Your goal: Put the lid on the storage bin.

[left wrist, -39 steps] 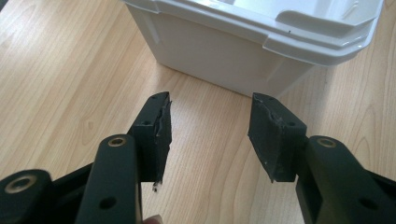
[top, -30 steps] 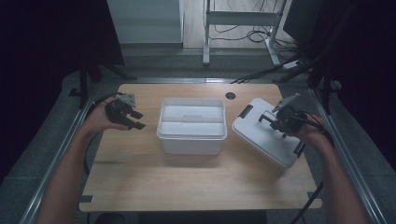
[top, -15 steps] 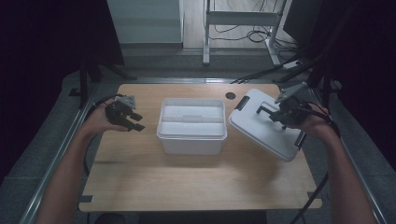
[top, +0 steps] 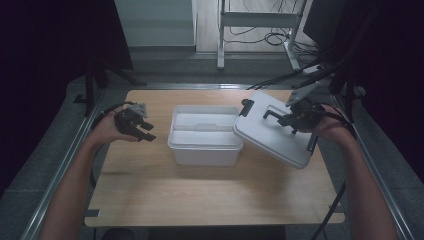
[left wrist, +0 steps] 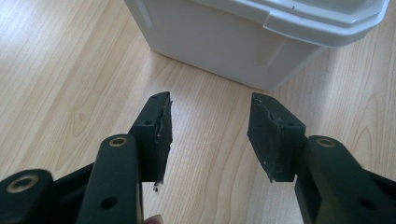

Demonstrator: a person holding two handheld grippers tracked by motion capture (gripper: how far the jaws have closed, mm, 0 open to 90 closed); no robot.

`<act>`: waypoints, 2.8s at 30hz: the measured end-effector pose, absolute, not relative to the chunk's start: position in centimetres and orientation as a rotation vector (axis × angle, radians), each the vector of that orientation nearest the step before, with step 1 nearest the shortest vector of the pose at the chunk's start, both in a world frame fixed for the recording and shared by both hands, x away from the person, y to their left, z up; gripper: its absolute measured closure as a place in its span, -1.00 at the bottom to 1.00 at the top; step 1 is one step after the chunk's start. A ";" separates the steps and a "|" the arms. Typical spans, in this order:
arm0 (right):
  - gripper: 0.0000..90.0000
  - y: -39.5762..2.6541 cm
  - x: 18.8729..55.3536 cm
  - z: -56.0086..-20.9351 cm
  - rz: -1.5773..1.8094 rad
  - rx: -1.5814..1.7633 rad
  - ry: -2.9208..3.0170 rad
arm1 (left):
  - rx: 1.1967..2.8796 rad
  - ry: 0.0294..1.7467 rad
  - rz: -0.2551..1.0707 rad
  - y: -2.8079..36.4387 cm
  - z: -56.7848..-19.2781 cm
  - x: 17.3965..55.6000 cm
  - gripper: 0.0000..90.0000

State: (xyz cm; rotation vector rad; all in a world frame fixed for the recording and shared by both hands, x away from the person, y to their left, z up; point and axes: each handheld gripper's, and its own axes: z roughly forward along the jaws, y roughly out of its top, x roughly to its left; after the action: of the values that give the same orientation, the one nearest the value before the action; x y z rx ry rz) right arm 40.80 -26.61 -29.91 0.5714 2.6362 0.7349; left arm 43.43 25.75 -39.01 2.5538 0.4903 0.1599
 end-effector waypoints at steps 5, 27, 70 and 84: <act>0.85 -25.6 41.2 -29.5 0.745 0.540 2.648 | 2.552 0.492 0.148 25.8 -39.2 43.4 0.11; 0.85 -19.6 43.1 -28.9 0.733 0.391 2.717 | 2.531 0.502 0.148 26.5 -40.0 43.1 0.12; 0.85 -12.2 45.1 -30.1 0.785 0.179 2.775 | 2.543 0.508 0.118 26.4 -41.5 43.1 0.12; 0.85 -9.3 45.6 -29.9 0.771 0.084 2.805 | 2.544 0.512 0.112 26.6 -41.7 43.0 0.12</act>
State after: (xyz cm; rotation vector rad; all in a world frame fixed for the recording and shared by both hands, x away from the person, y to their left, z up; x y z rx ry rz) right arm 45.62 -9.26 -29.91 0.0837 2.8051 0.7707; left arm 42.96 26.59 -41.73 2.5437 0.5123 0.1123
